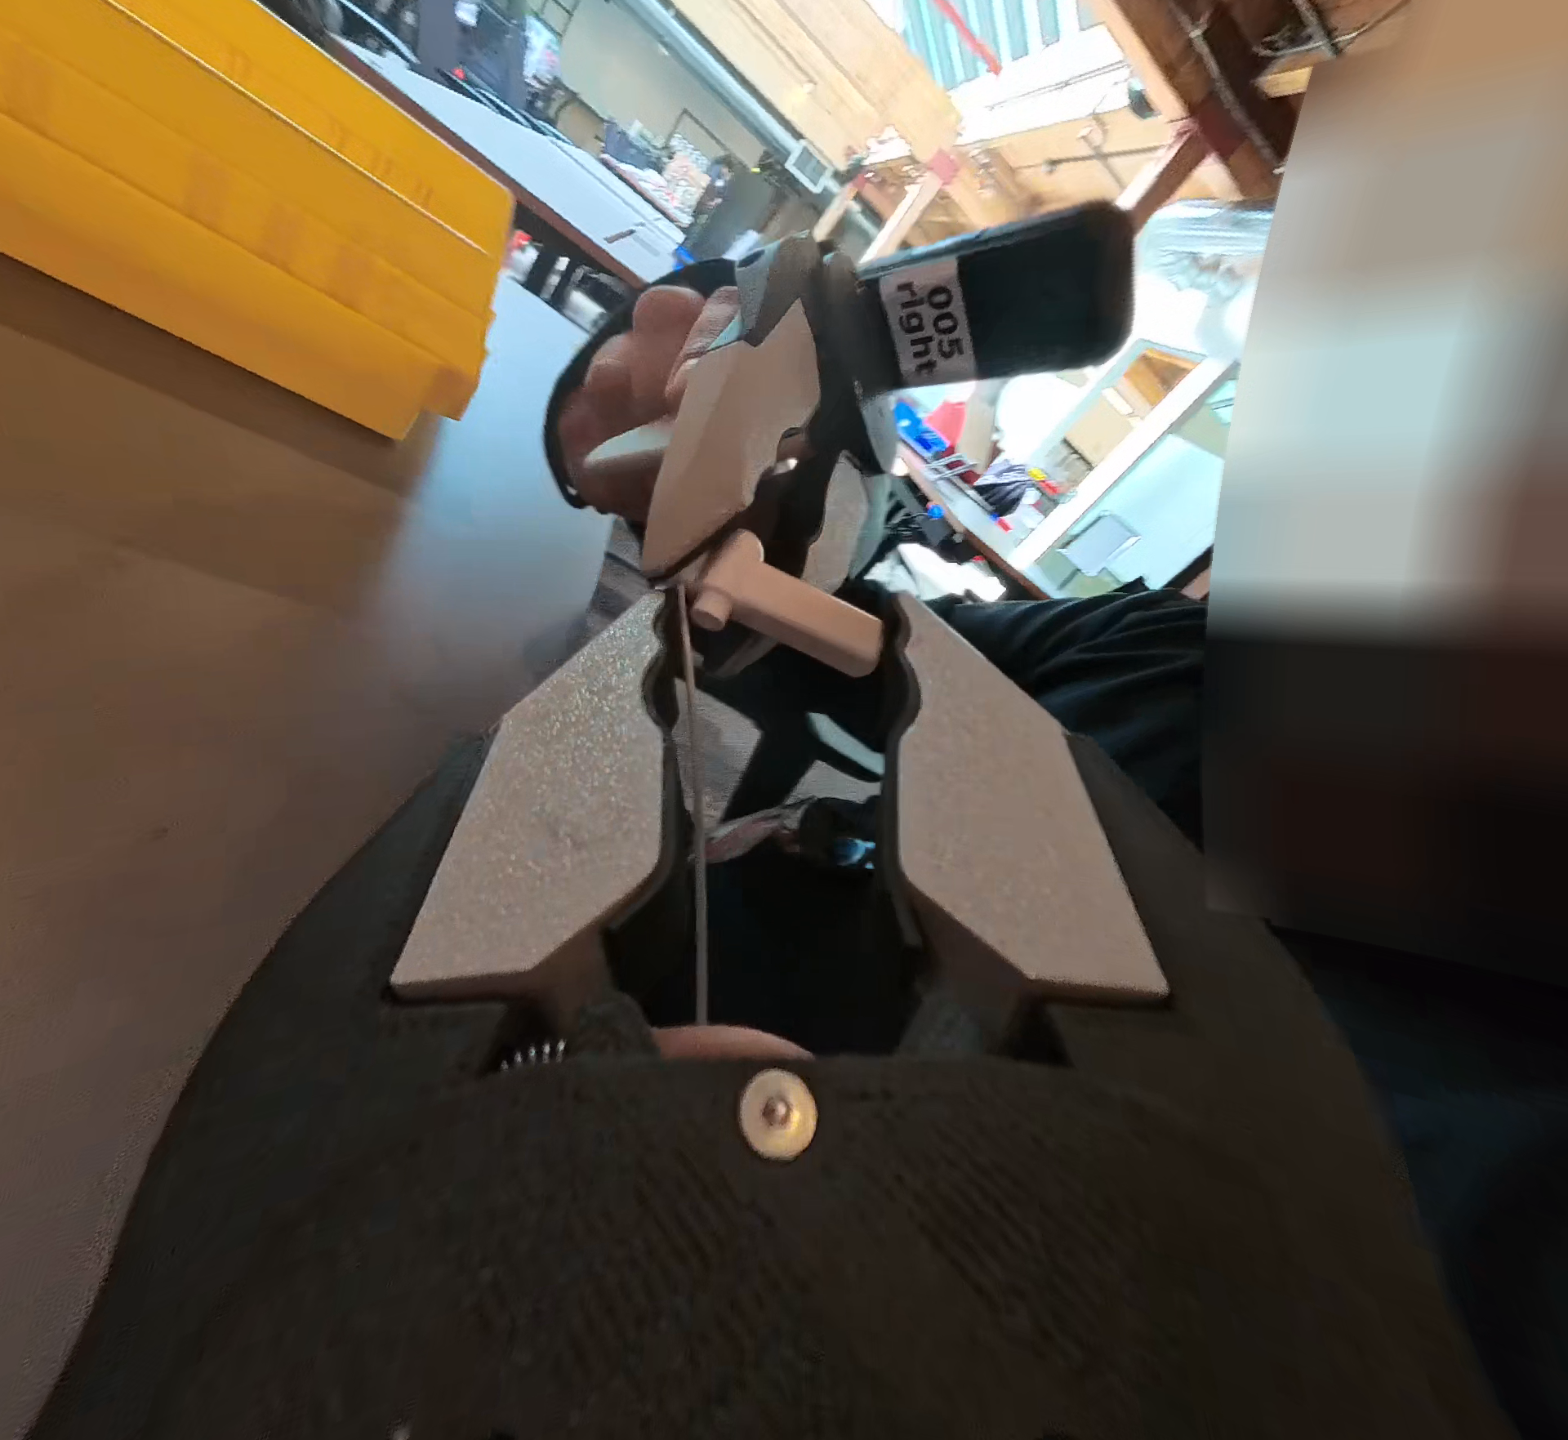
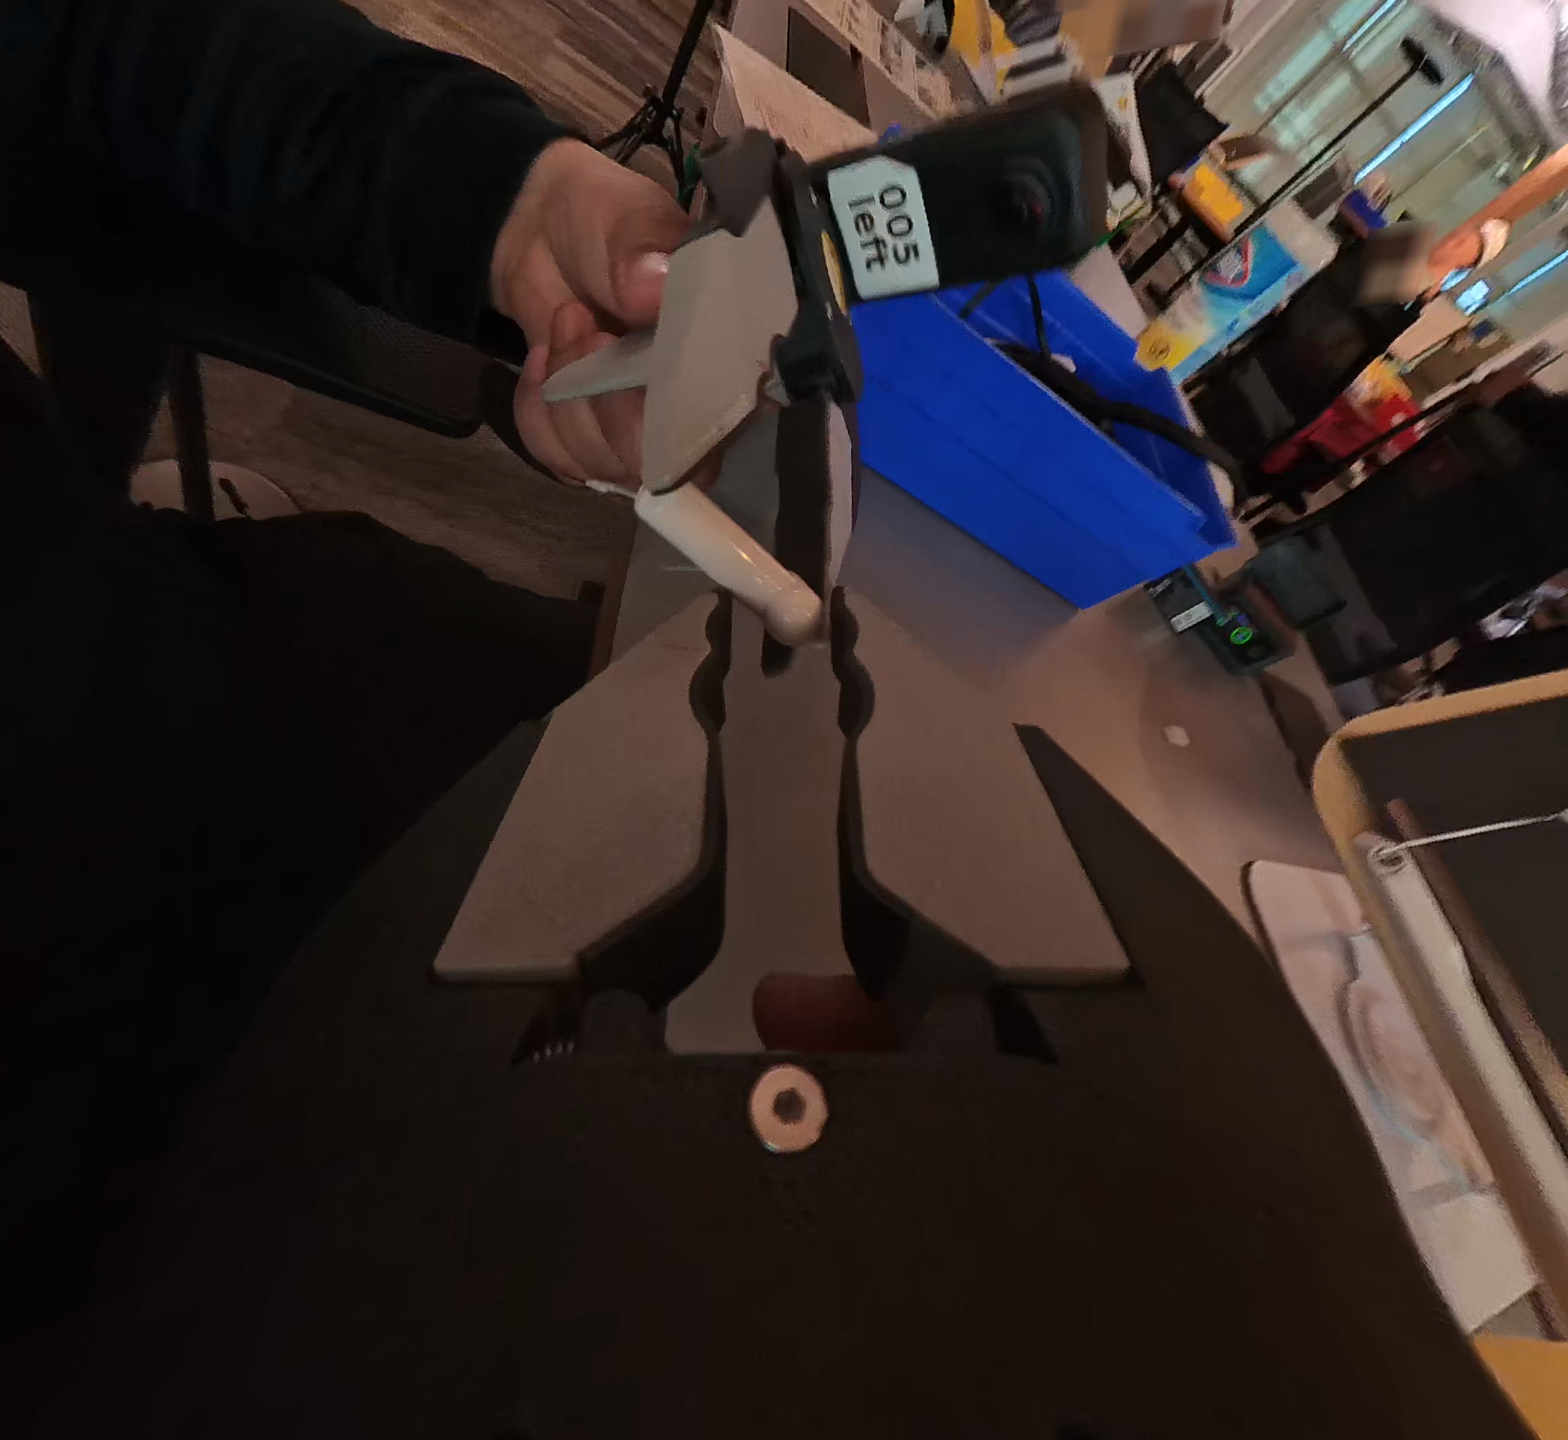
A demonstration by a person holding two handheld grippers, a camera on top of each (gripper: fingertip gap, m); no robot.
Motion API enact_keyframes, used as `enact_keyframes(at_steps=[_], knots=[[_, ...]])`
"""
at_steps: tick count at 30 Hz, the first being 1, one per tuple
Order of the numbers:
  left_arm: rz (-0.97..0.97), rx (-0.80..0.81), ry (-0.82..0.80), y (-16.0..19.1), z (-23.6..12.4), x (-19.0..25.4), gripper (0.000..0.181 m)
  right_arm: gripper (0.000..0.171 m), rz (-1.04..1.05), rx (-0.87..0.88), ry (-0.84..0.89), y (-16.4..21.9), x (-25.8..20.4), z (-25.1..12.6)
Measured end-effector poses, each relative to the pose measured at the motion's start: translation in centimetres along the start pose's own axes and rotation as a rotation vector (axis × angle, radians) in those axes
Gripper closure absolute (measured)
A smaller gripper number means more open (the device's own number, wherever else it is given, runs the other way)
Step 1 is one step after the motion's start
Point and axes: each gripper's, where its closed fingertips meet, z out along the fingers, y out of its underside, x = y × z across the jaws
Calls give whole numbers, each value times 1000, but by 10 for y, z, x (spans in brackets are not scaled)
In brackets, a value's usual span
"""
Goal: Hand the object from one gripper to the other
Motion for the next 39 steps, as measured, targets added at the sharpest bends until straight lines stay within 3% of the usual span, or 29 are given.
enact_keyframes(at_steps=[5, 10, 15, 19, 21, 27, 31, 35, 37, 39], knots=[[-25, -29, 64, 7, 3, 8, 135, 157, -96, -9, -13, -3, -9, -5], [75, -7, -144, -3, -6, -19, 135, 161, 51, -105, 11, 20, 7, 2], [357, 7, -459, -24, -34, -39, 134, 161, 377, -193, -103, 54, 9, 6], [705, -144, -579, -15, -28, -30, 131, 161, 616, -198, -245, 60, -2, 10], [853, -221, -597, -5, -20, -28, 135, 161, 665, -227, -281, 63, -7, 11], [1033, -414, -656, 16, -4, -40, 142, 161, 628, -320, -353, 60, -28, 10], [990, -461, -681, 21, -3, -50, 181, 162, 573, -353, -349, 60, -32, 10], [880, -403, -647, 18, -6, -49, 181, 162, 525, -353, -326, 57, -30, 7], [830, -384, -635, 17, -7, -49, 164, 162, 492, -359, -313, 56, -28, 5], [813, -377, -640, 16, -9, -49, 159, 162, 472, -368, -296, 57, -27, 5]])
